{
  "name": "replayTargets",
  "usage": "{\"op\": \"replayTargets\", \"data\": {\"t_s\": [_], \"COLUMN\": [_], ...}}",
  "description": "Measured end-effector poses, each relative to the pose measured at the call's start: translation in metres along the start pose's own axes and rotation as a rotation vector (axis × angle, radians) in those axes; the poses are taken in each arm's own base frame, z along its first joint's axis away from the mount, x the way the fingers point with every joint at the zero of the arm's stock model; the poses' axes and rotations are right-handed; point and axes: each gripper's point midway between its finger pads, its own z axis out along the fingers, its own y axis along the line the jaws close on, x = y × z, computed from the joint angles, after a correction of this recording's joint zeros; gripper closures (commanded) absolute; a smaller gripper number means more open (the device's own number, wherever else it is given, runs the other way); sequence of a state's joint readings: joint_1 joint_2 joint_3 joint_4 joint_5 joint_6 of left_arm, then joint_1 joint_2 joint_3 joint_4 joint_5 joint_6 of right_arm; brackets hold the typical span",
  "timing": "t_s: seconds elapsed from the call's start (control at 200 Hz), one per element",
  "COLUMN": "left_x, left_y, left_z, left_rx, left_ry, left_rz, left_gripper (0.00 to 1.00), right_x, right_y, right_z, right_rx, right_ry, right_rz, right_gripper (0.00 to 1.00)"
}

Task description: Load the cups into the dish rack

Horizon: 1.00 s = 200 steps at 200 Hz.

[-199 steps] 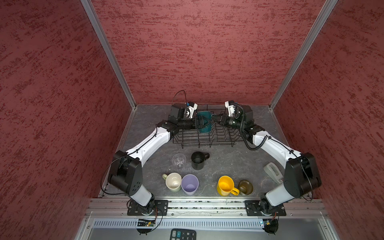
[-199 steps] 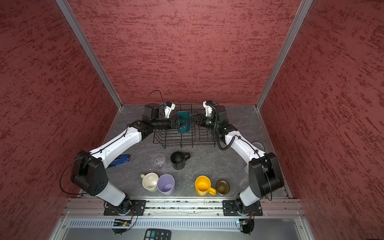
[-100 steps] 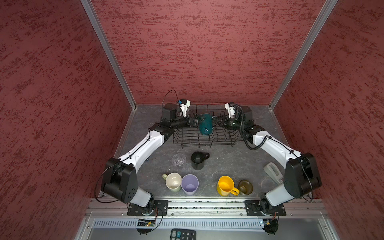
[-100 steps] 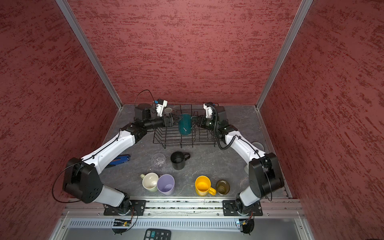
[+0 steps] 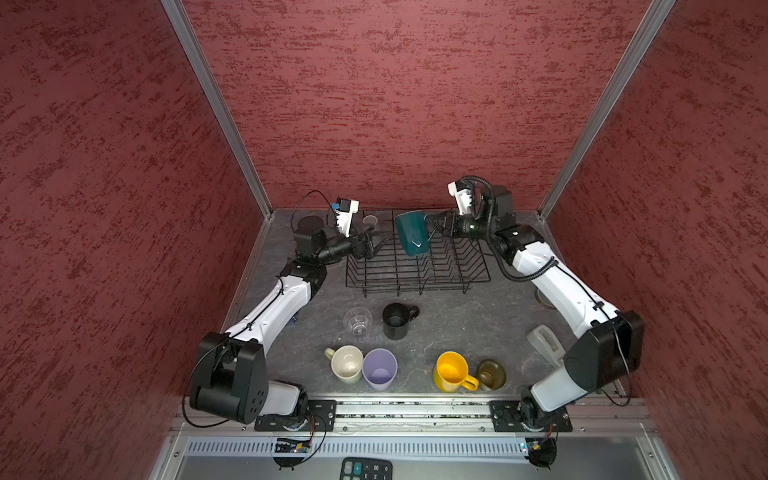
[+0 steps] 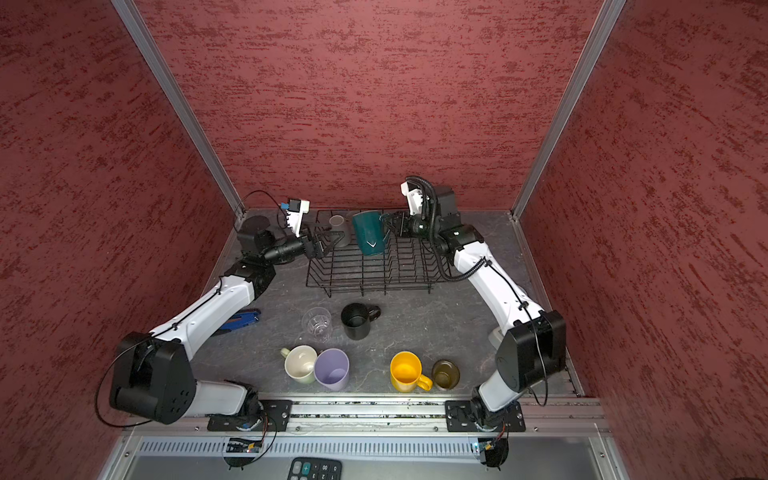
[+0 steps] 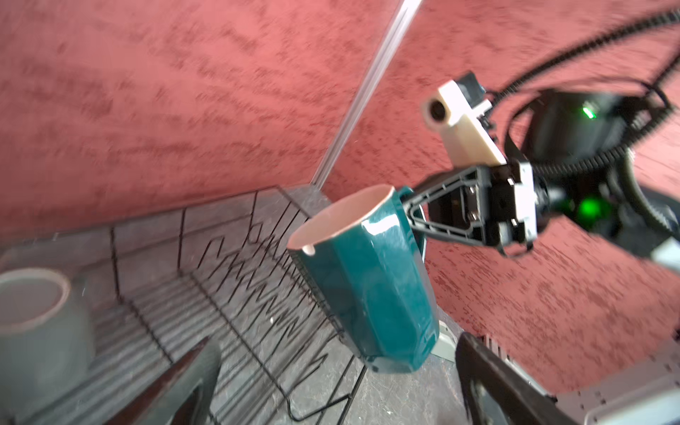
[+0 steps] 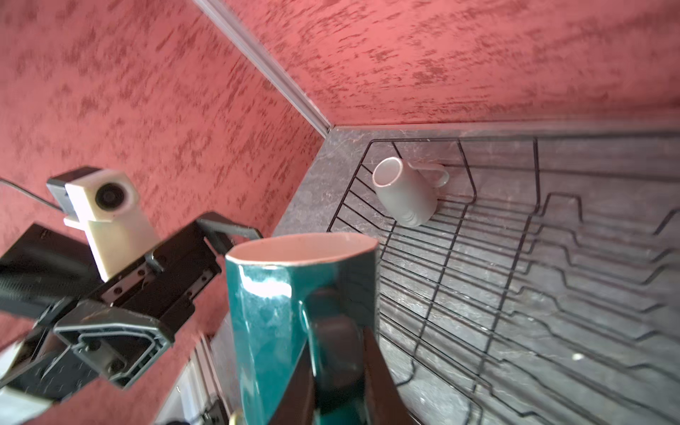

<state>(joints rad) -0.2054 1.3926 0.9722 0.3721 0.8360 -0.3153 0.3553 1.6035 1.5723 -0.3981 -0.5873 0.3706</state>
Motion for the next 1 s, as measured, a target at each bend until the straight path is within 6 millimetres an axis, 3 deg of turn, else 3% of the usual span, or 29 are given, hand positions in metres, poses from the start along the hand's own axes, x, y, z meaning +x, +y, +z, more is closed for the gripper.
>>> {"op": "replayTargets", "data": {"t_s": [0.115, 0.446, 0.636, 1.002], "left_x": [-0.009, -0.016, -0.016, 0.0], "left_y": [-0.009, -0.03, -0.032, -0.039], "left_z": [-0.001, 0.009, 0.014, 0.021], "left_rx": [0.103, 0.356, 0.434, 0.552], "left_ry": [-0.009, 0.038, 0.07, 0.165], "left_rz": [0.096, 0.243, 0.258, 0.19], "left_gripper": [0.1, 0.25, 0.27, 0.25], "right_x": [-0.005, 0.023, 0.036, 0.037], "right_y": [0.007, -0.003, -0.006, -0.001], "right_z": [-0.004, 0.0, -0.002, -0.005], "right_rx": [-0.002, 0.011, 0.016, -0.005], "right_ry": [0.047, 0.232, 0.284, 0.296], "right_rz": [-0.083, -0.129, -0.131, -0.152], "right_gripper": [1.0, 1.0, 1.0, 1.0]}}
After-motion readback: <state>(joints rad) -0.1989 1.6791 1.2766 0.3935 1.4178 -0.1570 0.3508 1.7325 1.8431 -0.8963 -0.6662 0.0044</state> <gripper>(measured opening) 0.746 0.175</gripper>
